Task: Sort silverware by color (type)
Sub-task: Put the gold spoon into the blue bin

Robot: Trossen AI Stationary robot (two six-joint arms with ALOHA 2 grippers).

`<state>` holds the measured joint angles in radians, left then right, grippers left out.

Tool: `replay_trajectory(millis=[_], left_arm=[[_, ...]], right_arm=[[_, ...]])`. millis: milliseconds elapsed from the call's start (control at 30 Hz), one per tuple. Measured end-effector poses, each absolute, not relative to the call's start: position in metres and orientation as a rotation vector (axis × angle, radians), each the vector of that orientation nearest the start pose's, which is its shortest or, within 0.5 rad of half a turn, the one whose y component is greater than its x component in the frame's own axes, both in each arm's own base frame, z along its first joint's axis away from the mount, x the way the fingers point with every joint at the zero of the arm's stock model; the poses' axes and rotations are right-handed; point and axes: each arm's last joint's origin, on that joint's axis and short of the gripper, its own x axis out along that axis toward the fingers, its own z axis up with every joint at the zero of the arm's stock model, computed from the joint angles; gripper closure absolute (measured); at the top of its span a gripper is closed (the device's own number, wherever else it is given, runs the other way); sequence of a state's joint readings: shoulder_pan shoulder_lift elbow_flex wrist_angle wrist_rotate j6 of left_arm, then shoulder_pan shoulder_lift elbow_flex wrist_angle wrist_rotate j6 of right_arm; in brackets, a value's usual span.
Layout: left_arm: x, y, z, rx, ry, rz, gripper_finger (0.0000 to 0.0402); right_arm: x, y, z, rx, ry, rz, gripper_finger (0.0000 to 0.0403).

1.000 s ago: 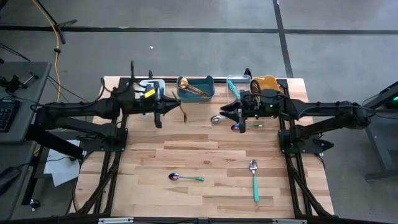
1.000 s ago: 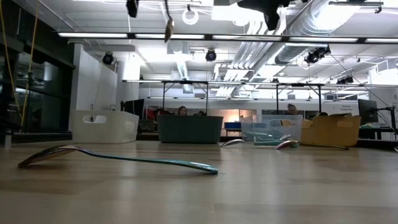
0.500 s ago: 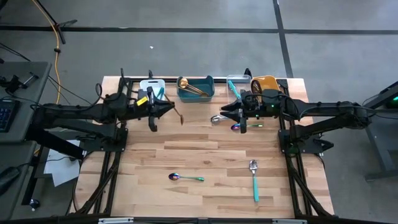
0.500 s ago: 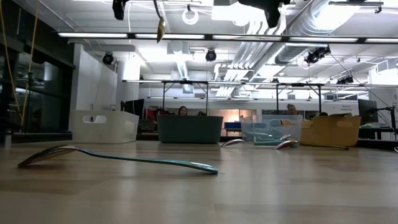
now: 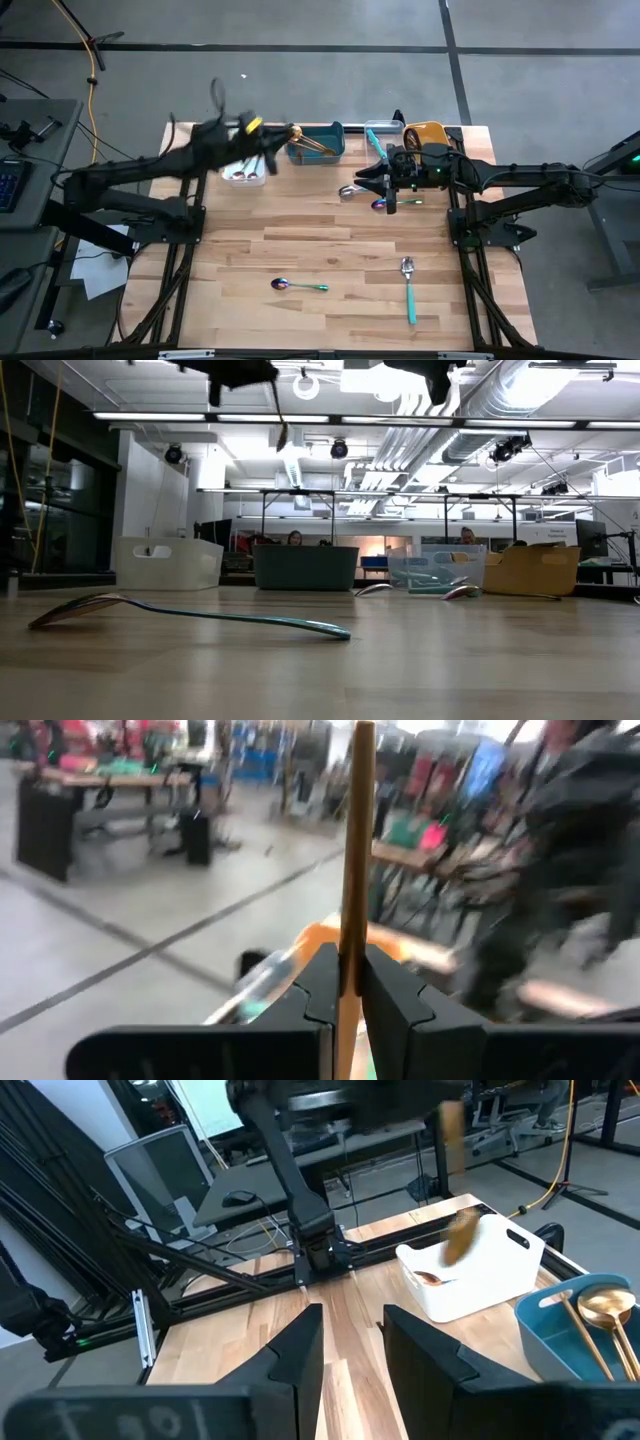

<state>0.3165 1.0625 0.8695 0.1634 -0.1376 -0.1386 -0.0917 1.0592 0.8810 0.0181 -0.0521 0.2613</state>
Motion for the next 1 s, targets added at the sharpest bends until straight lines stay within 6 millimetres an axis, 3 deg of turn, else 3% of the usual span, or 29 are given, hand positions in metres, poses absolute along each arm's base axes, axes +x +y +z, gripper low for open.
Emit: replay_trajectory(millis=[233,433,633,1000], left_arm=[[0.275,0.161,0.352,-0.008,0.35,0.515,0.0385],[0.317,0.203,0.334,0.132,0.649,0.46,0.0385],[0.347,0.214,0.304,0.229,0.823,0.353,0.0385],[0.374,0.205,0.258,0.425,1.023,0.255,0.0385]], right_arm=[[0.237,-0.02,0.333,0.301,0.157,-0.063,0.0302],[0.236,-0.02,0.33,0.315,0.197,-0.072,0.0302],[0.235,-0.022,0.324,0.326,0.245,-0.132,0.0302],[0.235,-0.022,0.323,0.337,0.251,-0.159,0.0302]])
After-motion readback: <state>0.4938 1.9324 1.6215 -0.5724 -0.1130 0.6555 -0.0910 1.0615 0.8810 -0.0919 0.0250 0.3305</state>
